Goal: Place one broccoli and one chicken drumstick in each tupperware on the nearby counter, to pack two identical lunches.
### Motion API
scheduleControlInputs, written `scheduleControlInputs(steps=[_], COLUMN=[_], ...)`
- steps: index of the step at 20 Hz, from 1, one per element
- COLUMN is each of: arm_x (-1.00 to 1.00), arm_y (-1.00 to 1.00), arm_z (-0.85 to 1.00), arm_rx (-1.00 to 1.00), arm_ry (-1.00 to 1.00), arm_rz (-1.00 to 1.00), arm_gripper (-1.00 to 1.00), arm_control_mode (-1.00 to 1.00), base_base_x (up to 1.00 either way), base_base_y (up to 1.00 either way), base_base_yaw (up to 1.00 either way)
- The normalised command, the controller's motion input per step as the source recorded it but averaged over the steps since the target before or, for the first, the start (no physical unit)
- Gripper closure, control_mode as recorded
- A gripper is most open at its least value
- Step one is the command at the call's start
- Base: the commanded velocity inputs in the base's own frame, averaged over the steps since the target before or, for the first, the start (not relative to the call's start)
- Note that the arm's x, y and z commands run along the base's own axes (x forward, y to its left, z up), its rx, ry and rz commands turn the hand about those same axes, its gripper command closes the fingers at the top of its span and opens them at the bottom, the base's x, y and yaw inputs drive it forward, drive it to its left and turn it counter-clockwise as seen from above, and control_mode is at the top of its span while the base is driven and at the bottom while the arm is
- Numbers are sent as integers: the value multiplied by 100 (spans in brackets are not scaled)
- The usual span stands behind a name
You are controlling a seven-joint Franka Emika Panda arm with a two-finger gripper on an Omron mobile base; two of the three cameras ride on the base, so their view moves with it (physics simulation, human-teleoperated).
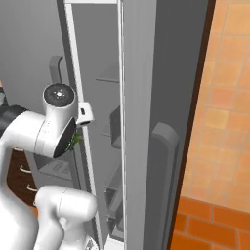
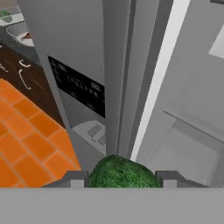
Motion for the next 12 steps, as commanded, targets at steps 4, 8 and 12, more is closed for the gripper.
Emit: scheduleControlInputs(steps=[4,8,12], arm_x=[0,0,0], arm_y=[34,0,0], arm_z=[9,0,0], arm_rx=[-5,0,0], arm_ry=[0,0,0], arm_rz=[12,0,0], arm_gripper=[100,100,100], arm_control_mode=[100,100,100], base_base_x=[0,2,11], base_base_y=[9,6,37], base_base_yaw=[1,2,0])
